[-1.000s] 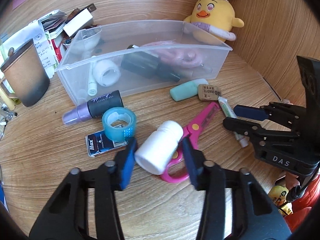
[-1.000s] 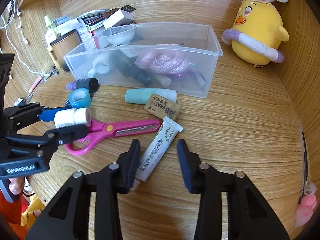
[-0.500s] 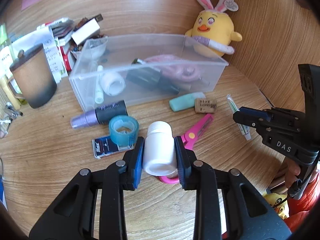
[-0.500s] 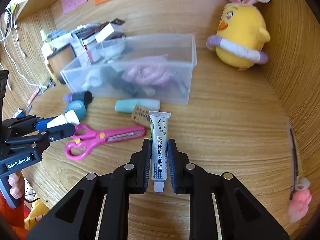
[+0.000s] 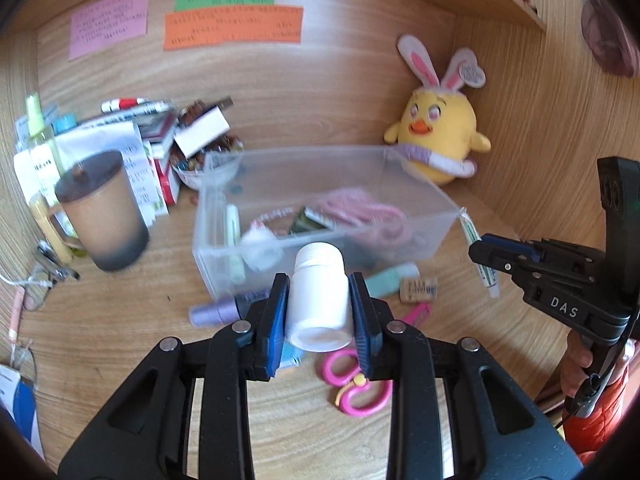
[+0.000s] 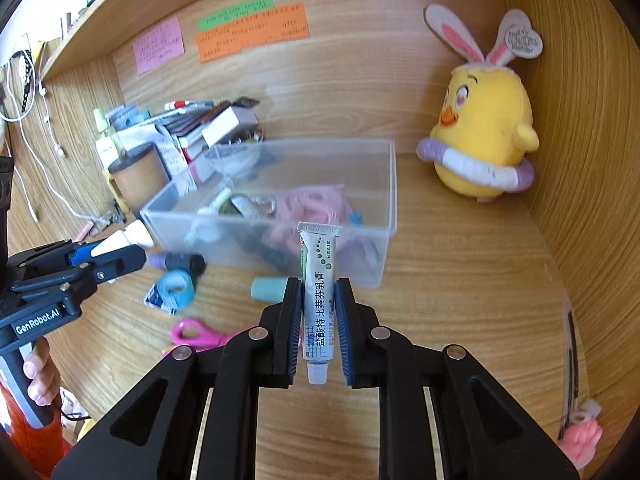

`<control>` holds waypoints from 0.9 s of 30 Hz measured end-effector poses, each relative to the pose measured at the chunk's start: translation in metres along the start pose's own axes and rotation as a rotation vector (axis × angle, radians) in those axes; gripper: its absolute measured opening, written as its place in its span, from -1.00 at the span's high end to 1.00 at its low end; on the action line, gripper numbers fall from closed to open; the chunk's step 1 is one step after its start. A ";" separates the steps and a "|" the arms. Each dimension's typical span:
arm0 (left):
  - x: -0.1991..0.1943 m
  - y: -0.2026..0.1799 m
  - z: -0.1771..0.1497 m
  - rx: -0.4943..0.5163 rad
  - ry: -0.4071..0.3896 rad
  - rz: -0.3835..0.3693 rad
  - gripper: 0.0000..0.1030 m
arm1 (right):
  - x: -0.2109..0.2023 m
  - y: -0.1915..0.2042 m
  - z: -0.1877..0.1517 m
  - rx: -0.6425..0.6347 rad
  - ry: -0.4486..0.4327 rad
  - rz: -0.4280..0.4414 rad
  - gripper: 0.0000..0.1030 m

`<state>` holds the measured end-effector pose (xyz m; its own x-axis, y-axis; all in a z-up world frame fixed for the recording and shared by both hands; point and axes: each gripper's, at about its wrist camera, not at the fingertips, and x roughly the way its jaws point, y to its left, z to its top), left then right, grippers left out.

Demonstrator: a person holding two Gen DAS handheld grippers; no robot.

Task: Organize objects
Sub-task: 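Lower the pill bottle and toothpaste tube into the clear box and release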

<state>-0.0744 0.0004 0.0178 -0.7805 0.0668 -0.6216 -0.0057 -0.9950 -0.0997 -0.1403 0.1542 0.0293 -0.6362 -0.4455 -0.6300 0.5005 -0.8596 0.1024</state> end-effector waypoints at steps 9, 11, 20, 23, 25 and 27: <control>-0.002 0.013 0.029 -0.014 -0.056 0.041 0.43 | 0.004 0.003 0.035 -0.024 -0.066 -0.009 0.70; 0.002 0.017 0.036 -0.020 -0.052 0.049 0.43 | 0.007 0.004 0.043 -0.032 -0.074 -0.016 0.70; 0.037 0.030 0.056 -0.051 0.010 0.044 0.43 | 0.029 0.002 0.067 -0.046 -0.081 -0.017 0.70; 0.055 0.035 0.058 -0.058 0.048 0.063 0.43 | 0.043 0.002 0.069 -0.059 -0.055 -0.025 0.70; 0.068 0.039 0.057 -0.069 0.082 0.054 0.43 | 0.054 0.001 0.069 -0.056 -0.032 -0.019 0.70; 0.075 0.040 0.055 -0.070 0.100 0.056 0.43 | 0.065 -0.003 0.069 -0.033 -0.003 0.024 0.70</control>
<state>-0.1679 -0.0381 0.0102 -0.7122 0.0216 -0.7016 0.0828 -0.9900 -0.1145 -0.2236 0.1102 0.0415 -0.6259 -0.4664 -0.6251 0.5344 -0.8402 0.0918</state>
